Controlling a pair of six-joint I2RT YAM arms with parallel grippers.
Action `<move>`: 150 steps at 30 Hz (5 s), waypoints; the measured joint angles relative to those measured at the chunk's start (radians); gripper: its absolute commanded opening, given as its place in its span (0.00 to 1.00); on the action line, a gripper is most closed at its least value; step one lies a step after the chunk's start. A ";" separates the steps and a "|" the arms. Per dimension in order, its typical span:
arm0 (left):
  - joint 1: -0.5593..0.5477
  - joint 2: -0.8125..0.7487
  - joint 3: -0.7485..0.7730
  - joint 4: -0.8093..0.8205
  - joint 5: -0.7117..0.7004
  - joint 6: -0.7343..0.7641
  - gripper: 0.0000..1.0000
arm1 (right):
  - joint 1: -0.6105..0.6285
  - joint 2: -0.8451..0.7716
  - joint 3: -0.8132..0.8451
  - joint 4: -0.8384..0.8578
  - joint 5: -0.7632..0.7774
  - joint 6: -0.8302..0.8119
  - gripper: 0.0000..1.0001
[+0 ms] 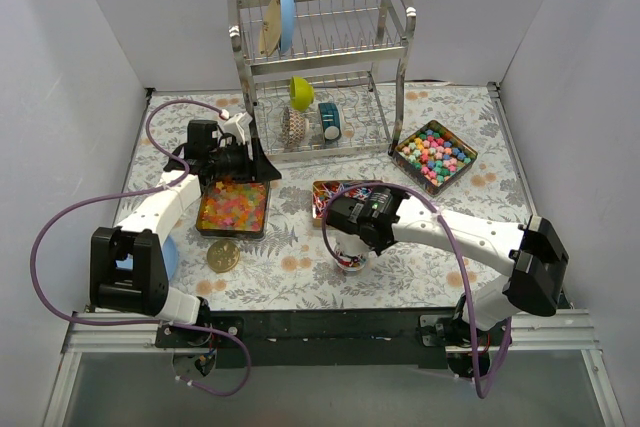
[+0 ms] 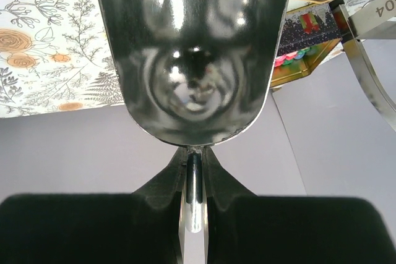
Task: Pack the candies
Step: Place the fake candies in the packing bottle, then adjust the spatula, then move the storage box to the center of the board, then scoop the fake candies from the storage box.
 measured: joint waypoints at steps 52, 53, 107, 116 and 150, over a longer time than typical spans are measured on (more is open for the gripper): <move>-0.068 0.160 -0.039 0.149 0.451 -0.166 0.03 | -0.578 0.056 0.452 0.001 -0.636 0.235 0.01; -0.068 0.160 -0.036 0.149 0.450 -0.163 0.03 | -0.604 0.033 0.413 0.002 -0.635 0.229 0.01; -0.027 0.087 -0.122 0.125 0.336 -0.096 0.05 | -0.820 -0.016 -0.191 0.709 -0.112 -0.523 0.01; -0.011 0.060 -0.157 0.121 0.326 -0.086 0.06 | -0.656 -0.074 -0.192 0.602 -0.105 -0.483 0.01; 0.025 -0.047 -0.219 0.141 0.276 -0.106 0.34 | -0.814 0.029 -0.138 0.880 0.018 -0.761 0.01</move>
